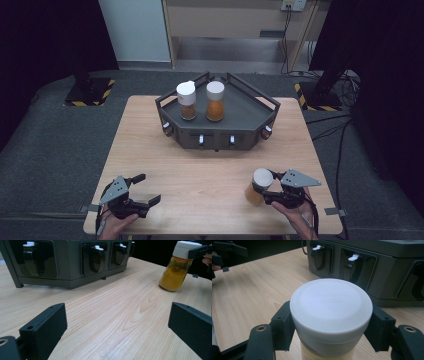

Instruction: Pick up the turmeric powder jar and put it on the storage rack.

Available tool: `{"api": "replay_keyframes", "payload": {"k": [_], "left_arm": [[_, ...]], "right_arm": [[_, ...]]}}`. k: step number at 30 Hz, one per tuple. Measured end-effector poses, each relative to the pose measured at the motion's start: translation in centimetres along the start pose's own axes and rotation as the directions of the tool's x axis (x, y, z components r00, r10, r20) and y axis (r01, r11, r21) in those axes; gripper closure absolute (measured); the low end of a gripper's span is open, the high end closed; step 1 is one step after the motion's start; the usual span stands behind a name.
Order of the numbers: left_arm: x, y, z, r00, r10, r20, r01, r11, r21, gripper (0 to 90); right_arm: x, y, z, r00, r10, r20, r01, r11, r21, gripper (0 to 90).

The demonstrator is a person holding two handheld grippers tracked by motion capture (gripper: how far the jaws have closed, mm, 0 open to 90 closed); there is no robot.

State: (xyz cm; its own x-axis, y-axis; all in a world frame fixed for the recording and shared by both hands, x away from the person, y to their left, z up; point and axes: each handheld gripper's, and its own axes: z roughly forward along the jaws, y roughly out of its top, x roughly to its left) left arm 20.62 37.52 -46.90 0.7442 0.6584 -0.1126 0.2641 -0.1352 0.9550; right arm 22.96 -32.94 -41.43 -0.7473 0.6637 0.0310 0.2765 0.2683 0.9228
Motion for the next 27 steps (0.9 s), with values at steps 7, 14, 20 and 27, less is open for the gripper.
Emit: {"api": "replay_keyframes", "payload": {"k": [7, 14, 20, 27], "left_arm": [[0.0, 0.0, 0.1, 1.0000, 0.000, 0.003, 0.000, 1.0000, 0.000, 1.0], [0.0, 0.0, 0.1, 1.0000, 0.001, 0.002, -0.001, 1.0000, 0.002, 1.0], [0.0, 0.0, 0.0, 1.0000, 0.003, 0.002, -0.003, 1.0000, 0.002, 1.0], [0.0, 0.0, 0.0, 1.0000, 0.003, 0.001, -0.003, 1.0000, 0.002, 0.9]], "right_arm": [[0.0, 0.5, -0.3, 1.0000, 0.005, 0.002, -0.005, 1.000, 0.011, 33.4], [0.1, 2.1, -0.4, 1.0000, 0.001, 0.010, -0.001, 1.000, 0.028, 33.5], [0.2, 3.6, -0.5, 0.9999, -0.013, 0.011, 0.013, 0.999, 0.033, 33.5], [0.1, 5.4, -0.5, 0.9995, -0.027, 0.017, 0.026, 0.999, 0.045, 33.5]]}}
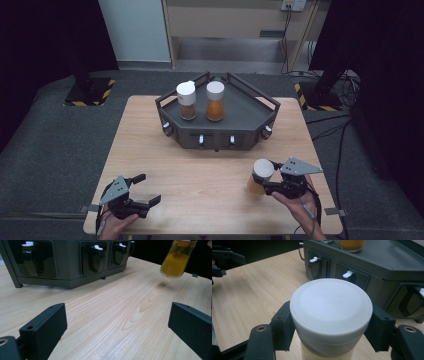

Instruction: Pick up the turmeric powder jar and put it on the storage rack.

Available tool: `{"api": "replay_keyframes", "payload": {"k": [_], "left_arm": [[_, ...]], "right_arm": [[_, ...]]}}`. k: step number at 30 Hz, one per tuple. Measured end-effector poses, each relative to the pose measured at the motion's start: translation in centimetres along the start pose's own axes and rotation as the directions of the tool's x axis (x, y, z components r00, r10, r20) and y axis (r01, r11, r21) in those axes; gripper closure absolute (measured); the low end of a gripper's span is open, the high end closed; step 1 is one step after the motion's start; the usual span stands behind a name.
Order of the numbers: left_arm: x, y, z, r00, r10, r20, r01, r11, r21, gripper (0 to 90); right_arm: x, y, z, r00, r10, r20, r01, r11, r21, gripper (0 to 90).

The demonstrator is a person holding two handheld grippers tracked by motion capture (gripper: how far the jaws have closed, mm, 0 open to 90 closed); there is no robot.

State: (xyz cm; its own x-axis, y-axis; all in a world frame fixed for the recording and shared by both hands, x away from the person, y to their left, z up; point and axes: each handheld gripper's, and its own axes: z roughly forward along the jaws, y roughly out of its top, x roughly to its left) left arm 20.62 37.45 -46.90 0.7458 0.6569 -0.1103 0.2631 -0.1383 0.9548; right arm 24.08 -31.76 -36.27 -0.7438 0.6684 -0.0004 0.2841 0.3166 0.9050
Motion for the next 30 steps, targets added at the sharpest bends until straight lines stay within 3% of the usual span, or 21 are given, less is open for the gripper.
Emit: {"api": "replay_keyframes", "payload": {"k": [19, 30], "left_arm": [[0.1, -0.1, 0.0, 0.9999, -0.013, 0.004, 0.013, 0.9999, -0.004, 0.1], [0.1, -0.1, 0.0, 0.9999, -0.012, 0.002, 0.012, 0.9999, -0.003, 0.0]], "right_arm": [[-0.7, 5.0, -0.5, 0.9996, -0.026, -0.009, 0.026, 1.000, -0.006, 33.5], [-2.2, 8.6, -0.1, 0.9999, -0.001, -0.015, 0.000, 1.000, -0.016, 33.4]]}}
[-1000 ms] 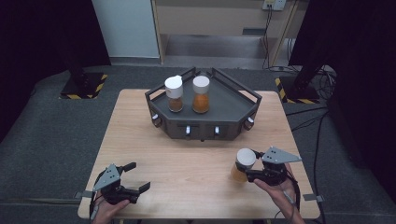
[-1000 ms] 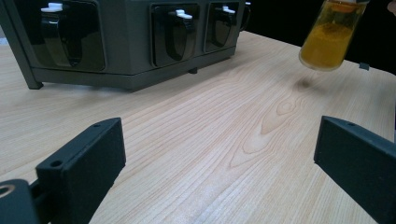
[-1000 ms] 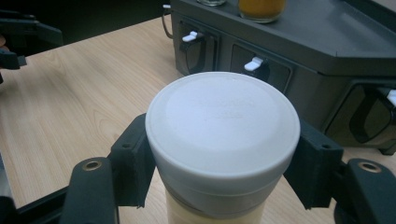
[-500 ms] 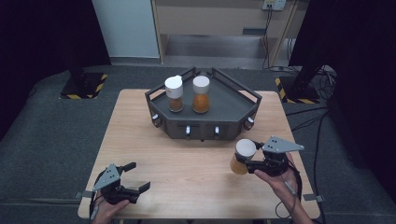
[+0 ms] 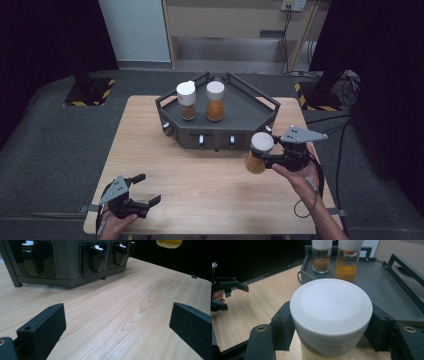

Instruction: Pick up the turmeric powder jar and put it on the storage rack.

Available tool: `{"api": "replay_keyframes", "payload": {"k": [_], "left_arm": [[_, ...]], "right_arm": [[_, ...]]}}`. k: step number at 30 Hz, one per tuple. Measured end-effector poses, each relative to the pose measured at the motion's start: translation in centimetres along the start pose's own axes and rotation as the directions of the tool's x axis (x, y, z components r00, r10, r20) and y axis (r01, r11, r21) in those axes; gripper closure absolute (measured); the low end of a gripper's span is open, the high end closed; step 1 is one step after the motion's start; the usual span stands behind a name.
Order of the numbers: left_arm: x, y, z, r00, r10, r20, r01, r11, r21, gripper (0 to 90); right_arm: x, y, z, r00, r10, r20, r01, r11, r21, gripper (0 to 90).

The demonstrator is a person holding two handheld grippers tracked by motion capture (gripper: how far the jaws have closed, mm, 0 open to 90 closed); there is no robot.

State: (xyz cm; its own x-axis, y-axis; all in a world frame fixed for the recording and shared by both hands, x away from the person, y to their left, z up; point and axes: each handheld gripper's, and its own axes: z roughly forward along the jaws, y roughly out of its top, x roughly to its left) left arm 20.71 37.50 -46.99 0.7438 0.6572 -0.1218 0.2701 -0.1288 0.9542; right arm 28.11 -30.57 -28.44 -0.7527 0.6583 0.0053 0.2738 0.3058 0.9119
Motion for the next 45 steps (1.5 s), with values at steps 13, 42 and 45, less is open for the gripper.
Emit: {"api": "replay_keyframes", "payload": {"k": [13, 42, 45], "left_arm": [[0.0, 0.0, -0.1, 1.0000, 0.000, -0.001, 0.000, 1.0000, -0.001, 0.0], [0.0, 0.0, -0.1, 1.0000, -0.003, -0.002, 0.003, 1.0000, -0.002, 0.0], [0.0, 0.0, -0.1, 1.0000, -0.003, -0.002, 0.003, 1.0000, -0.003, 0.0]], "right_arm": [[-1.1, 4.1, 1.5, 0.9990, -0.006, 0.045, 0.006, 1.000, -0.002, 33.4], [-3.5, 9.0, 4.8, 0.9922, 0.016, 0.123, -0.014, 1.000, -0.019, 33.4], [-3.8, 9.3, 5.5, 0.9907, 0.020, 0.135, -0.018, 1.000, -0.014, 33.5]]}}
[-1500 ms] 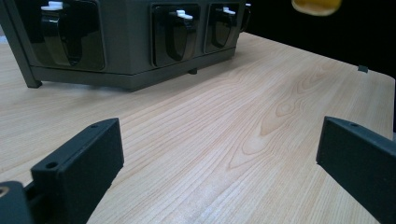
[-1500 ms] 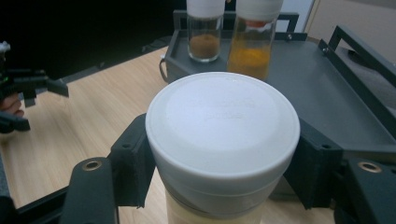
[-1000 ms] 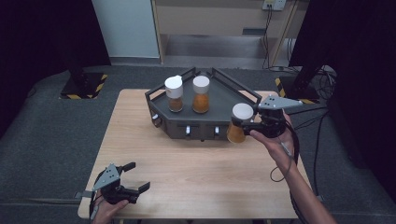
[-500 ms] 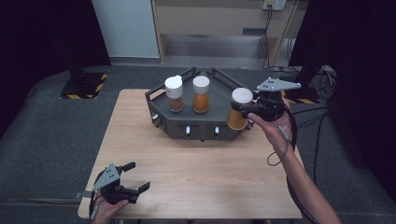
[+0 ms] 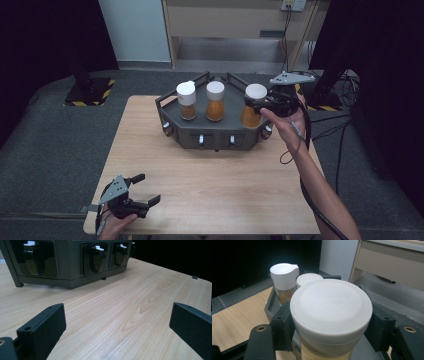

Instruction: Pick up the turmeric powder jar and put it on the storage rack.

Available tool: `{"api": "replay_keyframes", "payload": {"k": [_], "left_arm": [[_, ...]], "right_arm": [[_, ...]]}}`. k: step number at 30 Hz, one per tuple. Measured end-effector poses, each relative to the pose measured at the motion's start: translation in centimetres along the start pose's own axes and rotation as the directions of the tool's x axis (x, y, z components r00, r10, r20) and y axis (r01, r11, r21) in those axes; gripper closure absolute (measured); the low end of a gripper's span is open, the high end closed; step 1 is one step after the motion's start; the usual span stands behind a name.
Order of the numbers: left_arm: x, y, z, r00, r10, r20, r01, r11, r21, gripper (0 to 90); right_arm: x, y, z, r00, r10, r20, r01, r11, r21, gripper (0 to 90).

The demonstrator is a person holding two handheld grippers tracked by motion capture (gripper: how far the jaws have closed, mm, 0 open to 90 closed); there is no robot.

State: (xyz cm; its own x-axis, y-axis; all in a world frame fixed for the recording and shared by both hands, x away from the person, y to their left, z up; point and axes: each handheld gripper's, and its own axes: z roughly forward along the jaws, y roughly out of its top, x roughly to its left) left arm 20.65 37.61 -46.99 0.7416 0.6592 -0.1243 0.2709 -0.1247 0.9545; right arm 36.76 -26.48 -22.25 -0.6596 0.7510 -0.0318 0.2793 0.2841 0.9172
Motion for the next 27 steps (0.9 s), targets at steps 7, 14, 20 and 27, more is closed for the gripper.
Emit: {"api": "replay_keyframes", "payload": {"k": [7, 14, 20, 27], "left_arm": [[0.0, 0.0, 0.0, 1.0000, -0.002, 0.000, 0.002, 1.0000, 0.000, 0.0], [0.1, -0.1, 0.0, 1.0000, -0.006, 0.000, 0.006, 1.0000, -0.002, 0.0], [0.1, -0.1, 0.0, 1.0000, -0.007, 0.000, 0.007, 1.0000, -0.003, 0.0], [0.1, -0.1, 0.0, 1.0000, -0.008, 0.002, 0.008, 1.0000, -0.003, 0.0]], "right_arm": [[-0.6, 0.2, 1.6, 0.9993, 0.018, 0.031, -0.018, 1.000, 0.001, 33.4], [-1.0, 0.2, 3.2, 0.9982, 0.024, 0.055, -0.024, 1.000, 0.001, 33.5], [-1.1, 0.1, 4.8, 0.9964, 0.032, 0.078, -0.032, 0.999, 0.005, 33.4], [-1.6, -0.6, 6.5, 0.9942, 0.064, 0.087, -0.065, 0.998, 0.011, 33.4]]}}
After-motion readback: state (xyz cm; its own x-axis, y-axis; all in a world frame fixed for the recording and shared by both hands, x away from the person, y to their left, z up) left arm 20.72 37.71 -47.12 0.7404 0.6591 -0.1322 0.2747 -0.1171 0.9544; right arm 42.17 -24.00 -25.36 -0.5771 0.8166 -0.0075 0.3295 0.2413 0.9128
